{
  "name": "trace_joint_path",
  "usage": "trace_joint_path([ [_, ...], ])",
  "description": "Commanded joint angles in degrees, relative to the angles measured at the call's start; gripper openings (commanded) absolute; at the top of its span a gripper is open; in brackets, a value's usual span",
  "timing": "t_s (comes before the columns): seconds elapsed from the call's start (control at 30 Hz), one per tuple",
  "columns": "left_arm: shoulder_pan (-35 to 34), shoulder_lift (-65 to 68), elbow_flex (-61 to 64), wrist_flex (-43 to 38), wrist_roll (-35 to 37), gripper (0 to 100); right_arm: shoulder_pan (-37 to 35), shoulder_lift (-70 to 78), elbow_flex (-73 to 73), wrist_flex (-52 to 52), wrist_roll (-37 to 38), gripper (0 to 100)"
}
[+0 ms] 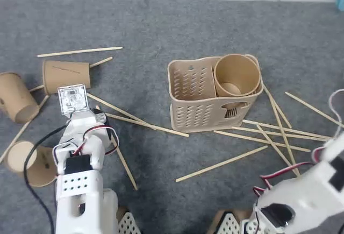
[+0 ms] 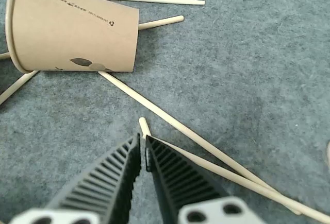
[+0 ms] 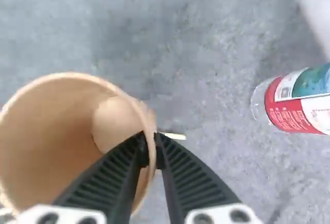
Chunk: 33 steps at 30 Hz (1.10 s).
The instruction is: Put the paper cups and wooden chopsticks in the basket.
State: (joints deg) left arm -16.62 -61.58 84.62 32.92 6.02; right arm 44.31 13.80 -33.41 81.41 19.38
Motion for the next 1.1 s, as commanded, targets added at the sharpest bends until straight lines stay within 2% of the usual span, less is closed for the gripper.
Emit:
trace_joint_path([
  [0.0,0.0,0.4,-1.0,-1.6,-0.6,1,-4.7,-10.0,-3.1,2.2,-5.9,0.8],
  [0.17,-0.1,0.4,-1.0,-1.6,-0.6,1,-13.2,-18.2,-3.1,6.3,-16.1,0.8],
  [0.33,-0.3,0.4,-1.0,-1.6,-0.6,1,-22.9,-25.9,-3.1,8.0,-22.2,0.8],
  [0.7,-0.2,0.4,-1.0,-1.6,-0.6,1,-44.4,-37.8,-3.1,17.7,-25.4,0.7],
  [0.83,-0.3,0.4,-1.0,-1.6,-0.6,1,-47.7,-37.7,-2.7,20.4,-25.5,0.7],
  [1.07,-0.4,0.4,-1.0,-1.4,-0.6,1,-47.9,-34.9,1.8,20.2,-25.1,0.7],
])
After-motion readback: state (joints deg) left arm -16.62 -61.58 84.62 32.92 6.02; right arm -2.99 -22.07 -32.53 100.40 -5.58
